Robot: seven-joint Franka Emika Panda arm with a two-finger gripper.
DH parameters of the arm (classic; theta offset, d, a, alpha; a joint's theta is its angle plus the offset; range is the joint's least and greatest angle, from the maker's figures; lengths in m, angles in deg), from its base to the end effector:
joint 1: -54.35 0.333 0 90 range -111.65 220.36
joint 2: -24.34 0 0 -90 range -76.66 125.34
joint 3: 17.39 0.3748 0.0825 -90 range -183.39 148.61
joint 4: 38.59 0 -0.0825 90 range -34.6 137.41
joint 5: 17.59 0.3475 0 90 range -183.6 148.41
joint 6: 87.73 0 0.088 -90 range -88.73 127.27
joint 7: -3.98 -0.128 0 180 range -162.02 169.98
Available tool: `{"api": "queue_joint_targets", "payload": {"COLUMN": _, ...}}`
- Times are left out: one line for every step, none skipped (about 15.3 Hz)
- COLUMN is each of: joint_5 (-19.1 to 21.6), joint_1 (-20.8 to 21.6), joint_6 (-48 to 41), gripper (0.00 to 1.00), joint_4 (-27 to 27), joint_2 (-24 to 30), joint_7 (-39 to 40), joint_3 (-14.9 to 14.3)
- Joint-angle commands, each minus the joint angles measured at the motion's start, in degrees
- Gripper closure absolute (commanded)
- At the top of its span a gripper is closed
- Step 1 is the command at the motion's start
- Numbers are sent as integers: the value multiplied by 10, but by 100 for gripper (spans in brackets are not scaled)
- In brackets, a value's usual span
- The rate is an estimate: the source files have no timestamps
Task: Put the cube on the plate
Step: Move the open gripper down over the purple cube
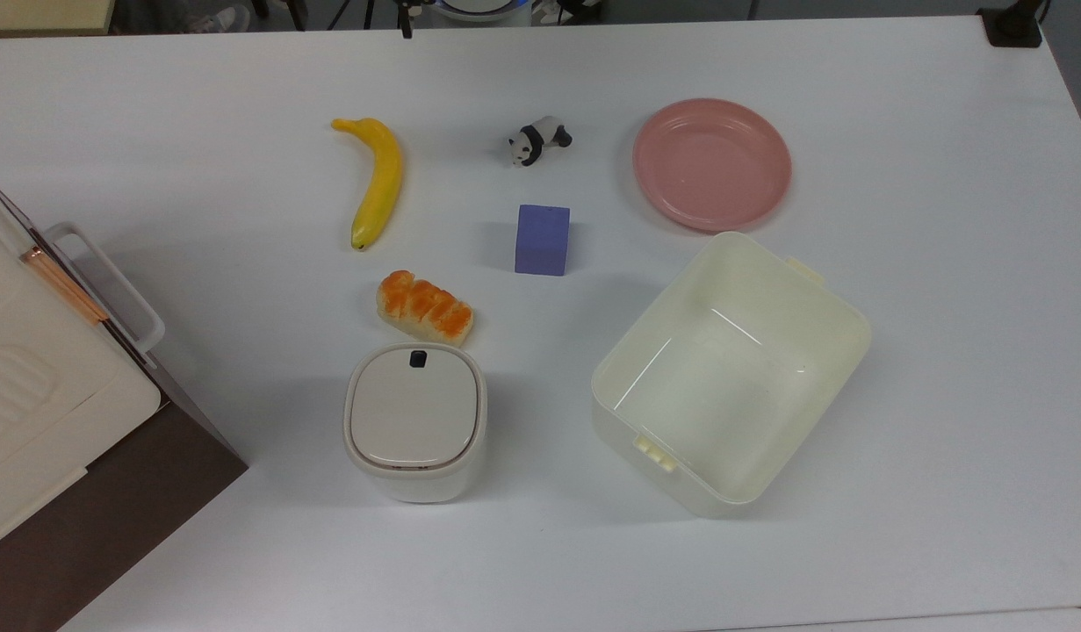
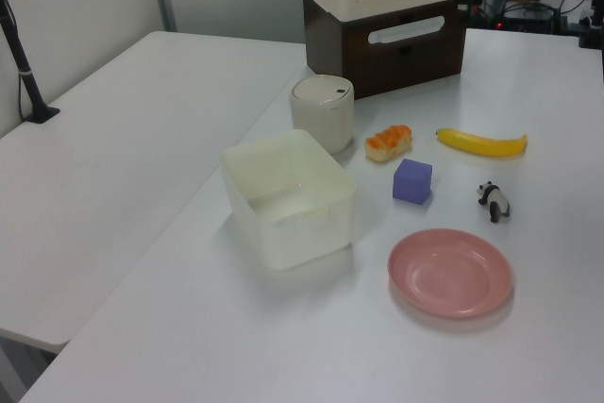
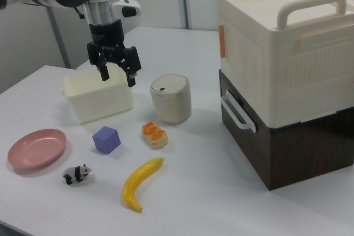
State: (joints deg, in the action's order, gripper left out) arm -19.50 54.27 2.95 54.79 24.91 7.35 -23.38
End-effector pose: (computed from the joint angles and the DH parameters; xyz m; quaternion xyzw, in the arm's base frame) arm 0.5097 -0.0588 0.6428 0.9994 -0.0230 -0.0199 0.0146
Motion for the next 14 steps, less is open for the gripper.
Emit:
{"api": "queue_joint_targets", "payload": {"joint_5": 0, "joint_1": 11, "joint_6": -12, "gripper": 0, "joint_4": 11, "joint_2": 3, "joint_7": 3, "joint_3": -1}}
{"api": "queue_joint_targets", "payload": {"joint_5": 1, "joint_1": 21, "joint_6": -2, "gripper": 0, "joint_4": 15, "joint_2": 1, "joint_7": 3, "joint_3": -1}}
{"api": "queue_joint_targets", "payload": {"joint_5": 1, "joint_1": 34, "joint_6": 12, "gripper": 0, "joint_4": 24, "joint_2": -3, "joint_7": 1, "joint_3": -1}}
{"api": "queue_joint_targets", "payload": {"joint_5": 2, "joint_1": 41, "joint_6": 25, "gripper": 0, "joint_4": 34, "joint_2": -5, "joint_7": 1, "joint_3": -1}}
{"api": "queue_joint_targets", "payload": {"joint_5": 2, "joint_1": 52, "joint_6": 43, "gripper": 0, "joint_4": 46, "joint_2": -8, "joint_7": 1, "joint_3": -1}}
{"api": "queue_joint_targets", "payload": {"joint_5": 2, "joint_1": 61, "joint_6": 52, "gripper": 0, "joint_4": 57, "joint_2": -9, "joint_7": 1, "joint_3": -1}}
{"api": "queue_joint_targets", "payload": {"joint_5": 2, "joint_1": 71, "joint_6": 66, "gripper": 0, "joint_4": 70, "joint_2": -11, "joint_7": 1, "joint_3": -1}}
{"api": "queue_joint_targets", "payload": {"joint_5": 2, "joint_1": 80, "joint_6": 82, "gripper": 0, "joint_4": 79, "joint_2": -14, "joint_7": 1, "joint_3": -1}}
{"api": "queue_joint_targets", "payload": {"joint_5": 2, "joint_1": 84, "joint_6": 94, "gripper": 0, "joint_4": 88, "joint_2": -17, "joint_7": 1, "joint_3": -1}}
{"api": "queue_joint_targets", "payload": {"joint_5": 3, "joint_1": 96, "joint_6": 112, "gripper": 0, "joint_4": 99, "joint_2": -29, "joint_7": 1, "joint_3": 0}}
{"api": "queue_joint_targets", "payload": {"joint_5": 5, "joint_1": 108, "joint_6": 123, "gripper": 0, "joint_4": 103, "joint_2": -40, "joint_7": -4, "joint_3": 0}}
{"api": "queue_joint_targets", "payload": {"joint_5": 5, "joint_1": 120, "joint_6": 135, "gripper": 0, "joint_4": 104, "joint_2": -54, "joint_7": -22, "joint_3": -1}}
{"api": "queue_joint_targets", "payload": {"joint_5": 5, "joint_1": 129, "joint_6": 149, "gripper": 0, "joint_4": 105, "joint_2": -69, "joint_7": -53, "joint_3": -1}}
{"api": "queue_joint_targets", "payload": {"joint_5": 5, "joint_1": 135, "joint_6": 169, "gripper": 0, "joint_4": 107, "joint_2": -84, "joint_7": -80, "joint_3": -1}}
